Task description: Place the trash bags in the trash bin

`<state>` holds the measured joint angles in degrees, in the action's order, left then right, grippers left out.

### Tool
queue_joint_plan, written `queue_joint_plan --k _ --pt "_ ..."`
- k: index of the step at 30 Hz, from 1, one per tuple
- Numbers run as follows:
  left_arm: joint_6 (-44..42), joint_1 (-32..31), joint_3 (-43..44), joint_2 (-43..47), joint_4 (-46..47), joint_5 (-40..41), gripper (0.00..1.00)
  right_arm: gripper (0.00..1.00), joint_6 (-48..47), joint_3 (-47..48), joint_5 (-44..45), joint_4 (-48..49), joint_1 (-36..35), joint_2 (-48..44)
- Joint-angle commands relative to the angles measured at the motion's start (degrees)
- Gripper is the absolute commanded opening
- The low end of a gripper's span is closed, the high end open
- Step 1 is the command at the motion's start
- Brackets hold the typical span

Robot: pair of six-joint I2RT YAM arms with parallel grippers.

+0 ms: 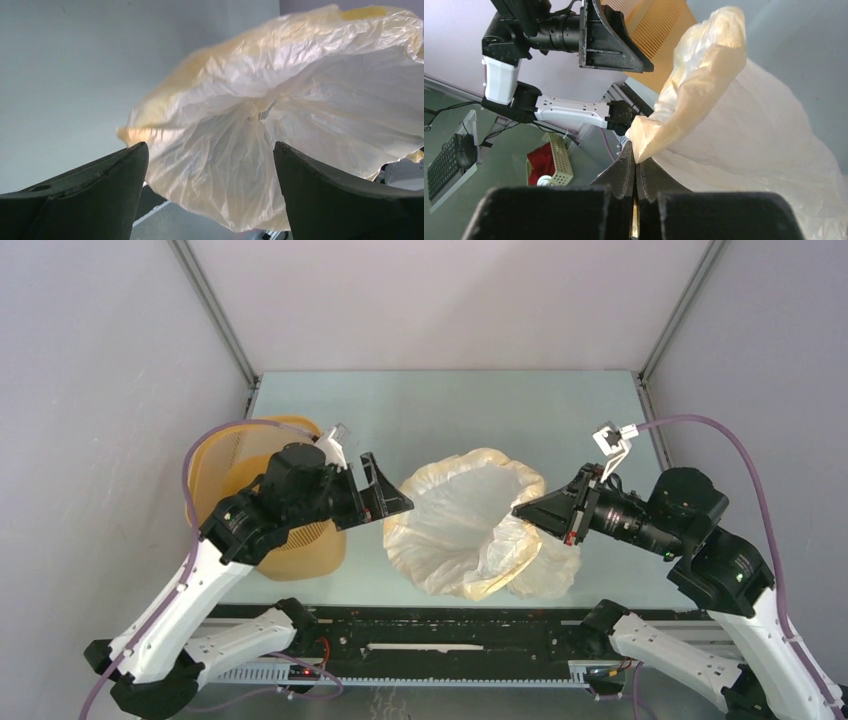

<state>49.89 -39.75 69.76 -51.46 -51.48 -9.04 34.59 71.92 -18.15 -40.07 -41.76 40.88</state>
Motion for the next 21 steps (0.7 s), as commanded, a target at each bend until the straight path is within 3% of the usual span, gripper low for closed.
queue_joint_plan --k 1,5,12,21 --pt "0.87 -1.55 -3.34 2.75 4.16 -2.58 1.0 0.0 -1.02 2.58 -0.46 1.43 0.25 -0.23" --pt "3.92 -3.06 -10.26 7.43 10.24 -2.99 1.0 0.0 -1.69 3.72 -0.43 1.84 0.44 0.82" --pt "1.05 -2.63 -15.76 7.34 11.04 -2.56 1.0 0.0 -3.99 6.02 -4.14 1.4 2.6 2.79" --pt "0.92 5.08 -15.26 3.81 15.46 -7.3 1.0 0.0 -5.67 8.65 -11.49 1.16 9.13 4.53"
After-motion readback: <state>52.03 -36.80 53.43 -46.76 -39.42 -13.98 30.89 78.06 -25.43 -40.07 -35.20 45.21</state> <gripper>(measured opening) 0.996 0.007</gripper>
